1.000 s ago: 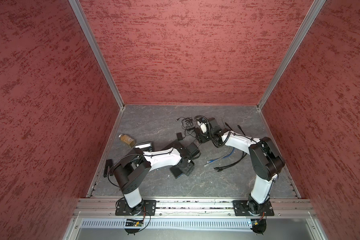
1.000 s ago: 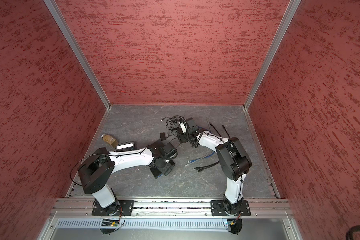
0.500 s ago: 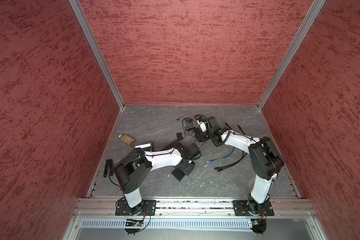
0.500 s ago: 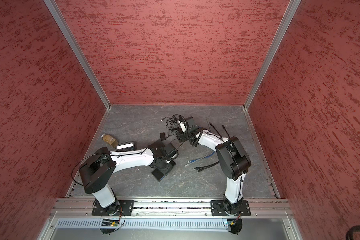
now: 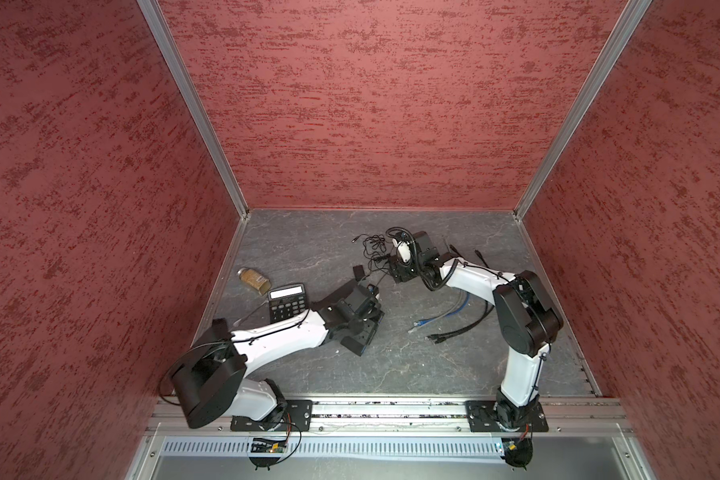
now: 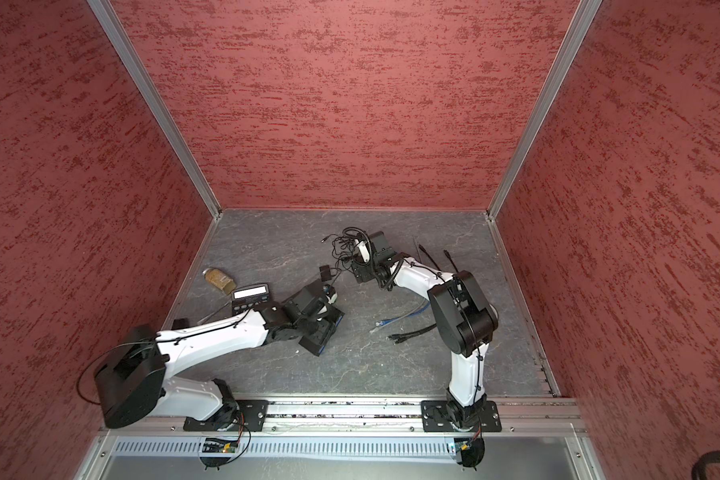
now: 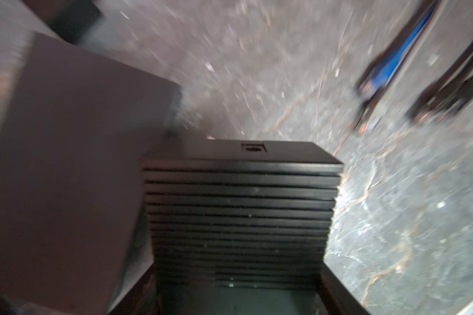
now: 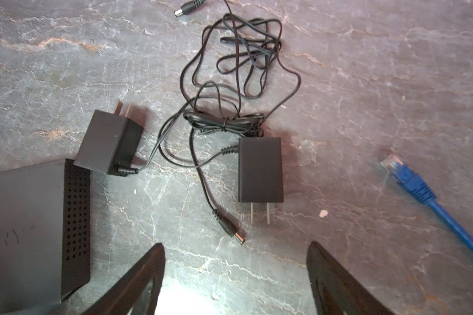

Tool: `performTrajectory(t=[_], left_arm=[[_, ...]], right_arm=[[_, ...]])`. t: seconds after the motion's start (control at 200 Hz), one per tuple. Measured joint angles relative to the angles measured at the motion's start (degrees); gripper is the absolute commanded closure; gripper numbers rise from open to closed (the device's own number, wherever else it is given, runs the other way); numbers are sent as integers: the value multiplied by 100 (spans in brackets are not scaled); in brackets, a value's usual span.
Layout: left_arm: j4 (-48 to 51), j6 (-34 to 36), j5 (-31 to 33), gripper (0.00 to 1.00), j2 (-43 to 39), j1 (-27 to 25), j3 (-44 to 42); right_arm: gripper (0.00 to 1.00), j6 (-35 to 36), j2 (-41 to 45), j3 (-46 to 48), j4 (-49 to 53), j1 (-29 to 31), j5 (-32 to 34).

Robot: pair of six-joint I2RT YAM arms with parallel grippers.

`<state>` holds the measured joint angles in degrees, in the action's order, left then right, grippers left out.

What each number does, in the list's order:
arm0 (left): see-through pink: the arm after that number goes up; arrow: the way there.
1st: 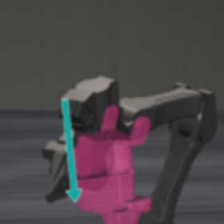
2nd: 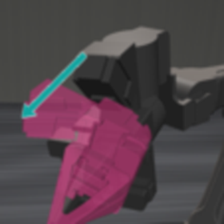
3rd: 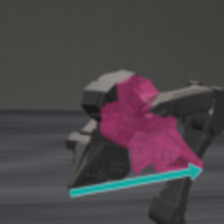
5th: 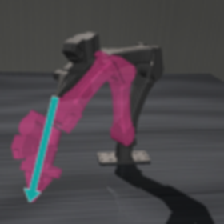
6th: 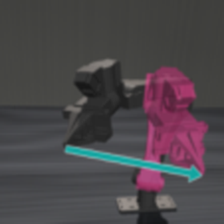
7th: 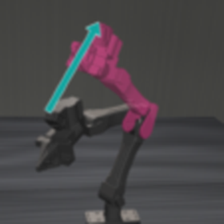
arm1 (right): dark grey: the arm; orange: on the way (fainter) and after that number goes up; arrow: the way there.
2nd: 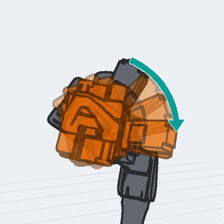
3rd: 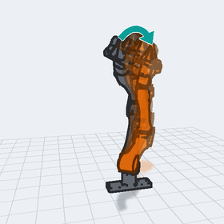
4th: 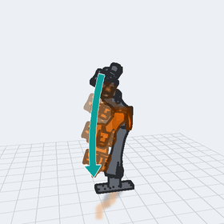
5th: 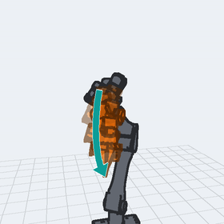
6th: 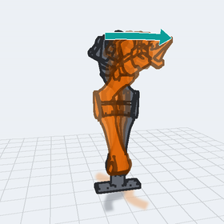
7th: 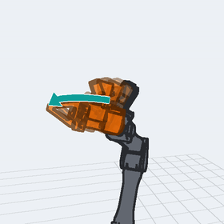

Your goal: Insert the plug into the switch port

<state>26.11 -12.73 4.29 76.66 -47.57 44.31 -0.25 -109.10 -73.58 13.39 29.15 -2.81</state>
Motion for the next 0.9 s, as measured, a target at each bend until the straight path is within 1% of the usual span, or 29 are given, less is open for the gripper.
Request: performTrajectory(t=[0.2, 0.311, 0.406, 0.461, 0.596, 0.902], left_arm=[[-44, -310, -140, 52, -1067, 914, -238], [-24, -417, -262, 52, -1436, 1327, -238], [9, -468, -378, 51, -1639, 1572, -238], [22, -485, -444, 51, -1709, 1665, -238], [92, -507, -575, 51, -1810, 1818, -238], [83, -507, -699, 50, -1818, 1908, -260]], right_arm=[[22, 184, -13, -245, 31, 0, -68], [27, 310, -33, -374, 94, 0, -136], [32, 402, -79, -463, 160, 0, -223], [35, 442, -118, -490, 190, 0, -284], [39, 531, -227, -492, 317, 0, -391], [41, 590, -428, -490, 369, 2, -466]])
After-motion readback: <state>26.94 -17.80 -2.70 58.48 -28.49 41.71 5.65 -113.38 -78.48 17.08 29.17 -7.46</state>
